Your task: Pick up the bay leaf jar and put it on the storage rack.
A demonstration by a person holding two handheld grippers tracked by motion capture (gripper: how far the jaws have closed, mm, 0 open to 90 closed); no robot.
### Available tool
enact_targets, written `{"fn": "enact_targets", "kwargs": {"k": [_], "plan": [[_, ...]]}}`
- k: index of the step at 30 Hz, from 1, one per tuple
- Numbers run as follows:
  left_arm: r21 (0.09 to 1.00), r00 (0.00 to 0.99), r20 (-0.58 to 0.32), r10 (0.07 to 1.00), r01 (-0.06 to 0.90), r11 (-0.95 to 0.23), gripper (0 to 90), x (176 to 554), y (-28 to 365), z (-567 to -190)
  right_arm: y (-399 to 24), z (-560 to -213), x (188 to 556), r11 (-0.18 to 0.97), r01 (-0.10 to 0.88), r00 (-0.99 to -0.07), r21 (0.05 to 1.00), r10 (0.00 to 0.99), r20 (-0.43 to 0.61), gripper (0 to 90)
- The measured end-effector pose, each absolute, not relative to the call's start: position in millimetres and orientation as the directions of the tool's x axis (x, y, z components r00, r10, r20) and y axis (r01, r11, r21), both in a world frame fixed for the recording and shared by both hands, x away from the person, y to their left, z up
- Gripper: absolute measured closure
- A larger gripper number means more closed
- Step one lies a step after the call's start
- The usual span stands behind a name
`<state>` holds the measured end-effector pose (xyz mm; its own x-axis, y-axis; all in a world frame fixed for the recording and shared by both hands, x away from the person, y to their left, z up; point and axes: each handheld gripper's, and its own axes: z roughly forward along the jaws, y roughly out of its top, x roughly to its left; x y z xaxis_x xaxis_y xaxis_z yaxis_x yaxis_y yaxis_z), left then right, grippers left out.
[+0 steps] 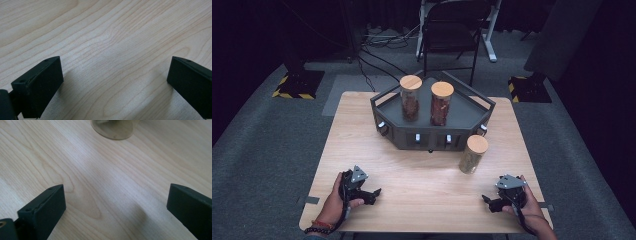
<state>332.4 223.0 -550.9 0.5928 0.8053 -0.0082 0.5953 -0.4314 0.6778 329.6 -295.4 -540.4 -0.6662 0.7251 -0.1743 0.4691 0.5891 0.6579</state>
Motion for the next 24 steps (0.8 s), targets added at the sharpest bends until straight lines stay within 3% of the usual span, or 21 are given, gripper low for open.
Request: {"fn": "enact_targets", "kwargs": {"k": [6, 11, 24], "plan": [[0.678, 0.593, -0.008, 0.805, 0.595, -0.432, 0.2, 332.4, 223.0, -550.9, -302.4, -545.5, 328.9, 0.540, 0.496, -0.652, 0.680, 0.749, -0.119, 0.9], [0.678, 0.593, -0.008, 0.805, 0.595, -0.432, 0.2, 332.4, 223.0, -550.9, -310.8, -551.7, 332.3, 0.455, 0.553, -0.630, 0.698, 0.776, -0.006, 0.0], [0.679, 0.597, -0.006, 0.802, 0.591, -0.435, 0.5, 332.5, 222.9, -550.9, -312.1, -553.0, 333.4, 0.445, 0.551, -0.629, 0.706, 0.777, 0.000, 0.0]]}}
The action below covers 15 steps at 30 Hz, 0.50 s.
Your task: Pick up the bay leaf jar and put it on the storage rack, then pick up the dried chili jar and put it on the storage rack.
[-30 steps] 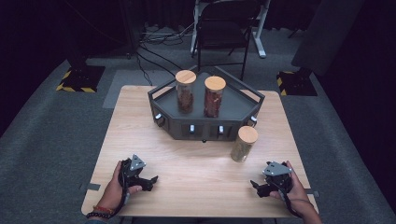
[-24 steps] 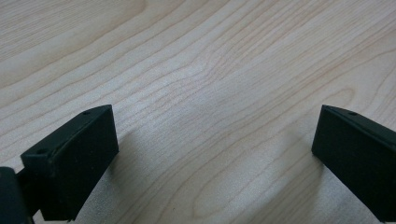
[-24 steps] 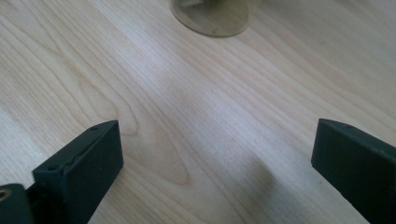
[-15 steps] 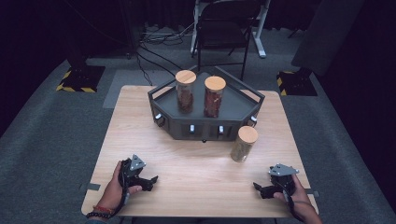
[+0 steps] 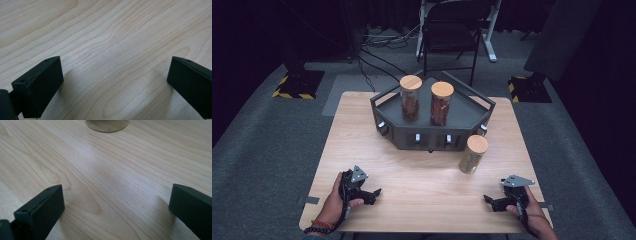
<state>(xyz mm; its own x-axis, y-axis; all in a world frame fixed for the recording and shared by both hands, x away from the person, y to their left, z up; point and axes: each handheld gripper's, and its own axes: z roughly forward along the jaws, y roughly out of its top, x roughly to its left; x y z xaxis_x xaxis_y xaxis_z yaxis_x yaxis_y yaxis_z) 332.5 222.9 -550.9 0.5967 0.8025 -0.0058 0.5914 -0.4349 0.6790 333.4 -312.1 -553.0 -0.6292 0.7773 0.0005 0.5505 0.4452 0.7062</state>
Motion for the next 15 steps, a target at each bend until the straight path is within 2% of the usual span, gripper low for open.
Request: {"fn": "enact_targets", "kwargs": {"k": [15], "plan": [[0.678, 0.607, -0.009, 0.795, 0.588, -0.441, 0.3, 332.6, 223.5, -550.9, -311.6, -553.0, 334.2, 0.445, 0.550, -0.629, 0.707, 0.777, 0.000, 0.0]]}}
